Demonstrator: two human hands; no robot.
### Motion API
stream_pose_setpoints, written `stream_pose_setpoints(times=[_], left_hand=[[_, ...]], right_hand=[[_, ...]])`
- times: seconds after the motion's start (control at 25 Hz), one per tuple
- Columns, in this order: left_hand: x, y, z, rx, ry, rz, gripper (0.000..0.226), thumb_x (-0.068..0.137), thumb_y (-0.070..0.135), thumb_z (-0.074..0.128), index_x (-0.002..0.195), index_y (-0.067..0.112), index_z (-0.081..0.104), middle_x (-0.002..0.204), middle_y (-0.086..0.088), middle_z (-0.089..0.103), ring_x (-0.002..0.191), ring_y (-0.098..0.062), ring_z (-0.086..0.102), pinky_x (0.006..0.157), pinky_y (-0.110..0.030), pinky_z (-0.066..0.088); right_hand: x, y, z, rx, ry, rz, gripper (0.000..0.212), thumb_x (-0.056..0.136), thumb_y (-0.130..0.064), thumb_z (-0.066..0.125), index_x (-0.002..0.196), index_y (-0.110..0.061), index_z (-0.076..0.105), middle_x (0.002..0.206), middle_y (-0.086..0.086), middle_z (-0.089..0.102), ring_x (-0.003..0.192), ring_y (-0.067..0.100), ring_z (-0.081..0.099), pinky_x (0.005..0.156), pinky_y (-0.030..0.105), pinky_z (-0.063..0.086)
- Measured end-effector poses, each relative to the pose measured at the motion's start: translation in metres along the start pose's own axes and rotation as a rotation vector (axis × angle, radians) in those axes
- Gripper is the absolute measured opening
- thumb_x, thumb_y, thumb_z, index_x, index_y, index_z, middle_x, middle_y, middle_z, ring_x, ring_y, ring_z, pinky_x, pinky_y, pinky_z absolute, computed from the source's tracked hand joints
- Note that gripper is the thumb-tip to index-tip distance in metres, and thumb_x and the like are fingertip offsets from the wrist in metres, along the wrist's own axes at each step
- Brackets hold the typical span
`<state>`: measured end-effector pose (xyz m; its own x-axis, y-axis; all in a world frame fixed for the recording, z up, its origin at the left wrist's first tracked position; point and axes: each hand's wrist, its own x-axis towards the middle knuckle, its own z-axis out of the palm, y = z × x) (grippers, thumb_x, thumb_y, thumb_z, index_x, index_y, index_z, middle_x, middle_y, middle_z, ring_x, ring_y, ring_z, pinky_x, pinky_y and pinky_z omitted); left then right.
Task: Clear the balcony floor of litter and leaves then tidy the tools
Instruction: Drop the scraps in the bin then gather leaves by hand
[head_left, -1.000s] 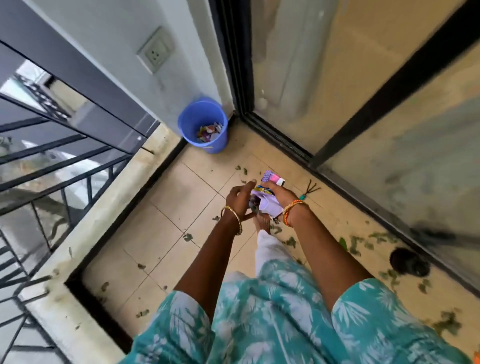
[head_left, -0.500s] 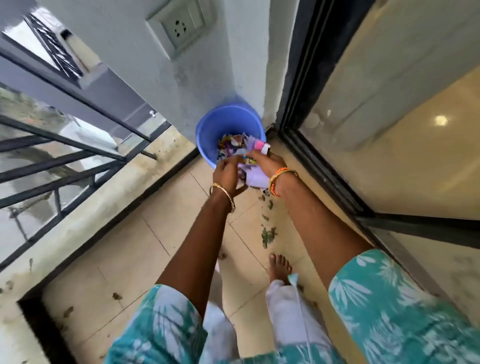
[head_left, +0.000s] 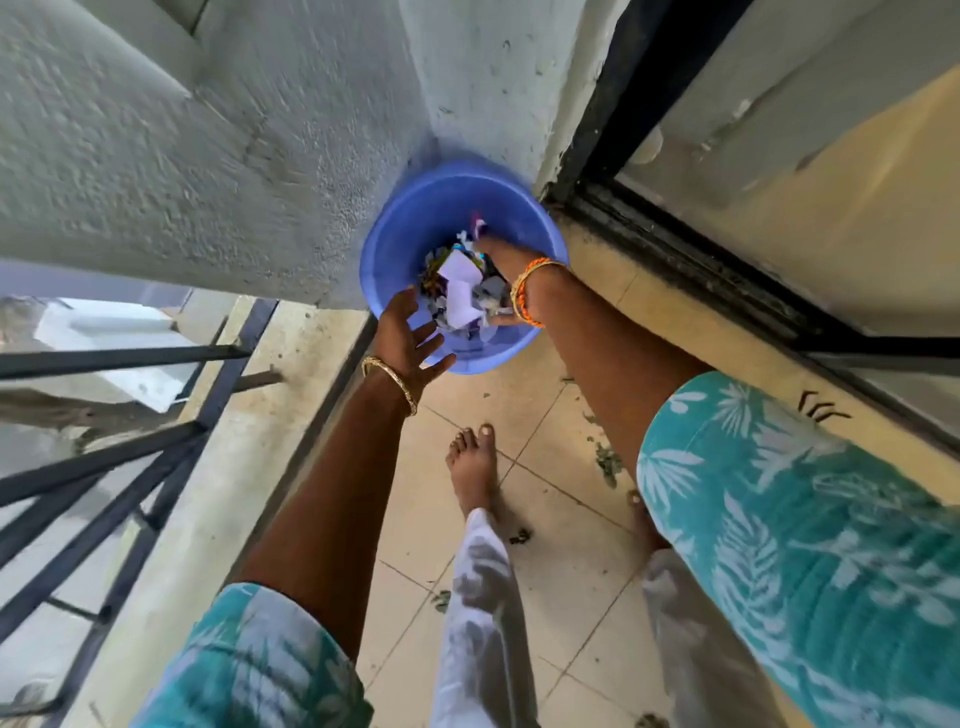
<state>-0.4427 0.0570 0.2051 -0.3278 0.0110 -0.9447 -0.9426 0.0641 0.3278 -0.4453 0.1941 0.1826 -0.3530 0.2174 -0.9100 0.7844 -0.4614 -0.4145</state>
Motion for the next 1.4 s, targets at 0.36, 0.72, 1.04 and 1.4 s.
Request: stream_pose_setpoints(times=[0.36,0.72,1.04,1.4], left_hand=[[0.018,0.015,0.013,0.483,0.023,0.123,0.032,0.095,0.026,0.052,0.125,0.014,0.053,0.112,-0.005,0.048,0.104,-0.023,0.047,0.088,-0.04,0.042],[-0.044,-0.007,0.05,0.734,-0.092,0.76,0.012,0.09,0.005,0.052,0.08,0.012,0.056,0.078,-0.009,0.064,0.073,-0.011,0.066,0.072,-0.024,0.053],[-0.082,-0.099,0.054,1.194,-0.444,0.733,0.019,0.081,0.02,0.041,0.073,0.029,0.055,0.058,0.013,0.062,0.061,-0.013,0.062,0.065,-0.032,0.051],[-0.022,-0.19,0.016,1.621,-0.569,0.764,0.018,0.09,0.008,0.048,0.082,0.015,0.063,0.091,-0.013,0.07,0.077,-0.026,0.061,0.079,-0.032,0.05]], right_hand=[[-0.024,0.004,-0.025,0.136,0.066,0.014,0.03,0.095,-0.022,0.052,0.116,-0.002,0.057,0.119,0.019,0.061,0.092,0.026,0.06,0.082,0.033,0.049],[-0.093,0.103,-0.111,-0.213,0.47,-0.448,0.012,0.082,-0.011,0.055,0.082,-0.009,0.066,0.077,0.01,0.07,0.076,0.025,0.067,0.077,0.034,0.054],[-0.175,0.268,-0.166,0.367,0.824,-0.066,0.02,0.081,-0.014,0.056,0.066,-0.025,0.062,0.073,0.01,0.066,0.074,0.026,0.061,0.071,0.038,0.05],[-0.159,0.391,-0.083,0.368,0.953,0.003,0.017,0.082,-0.003,0.057,0.088,-0.011,0.07,0.095,0.006,0.07,0.087,0.019,0.064,0.079,0.018,0.042]])
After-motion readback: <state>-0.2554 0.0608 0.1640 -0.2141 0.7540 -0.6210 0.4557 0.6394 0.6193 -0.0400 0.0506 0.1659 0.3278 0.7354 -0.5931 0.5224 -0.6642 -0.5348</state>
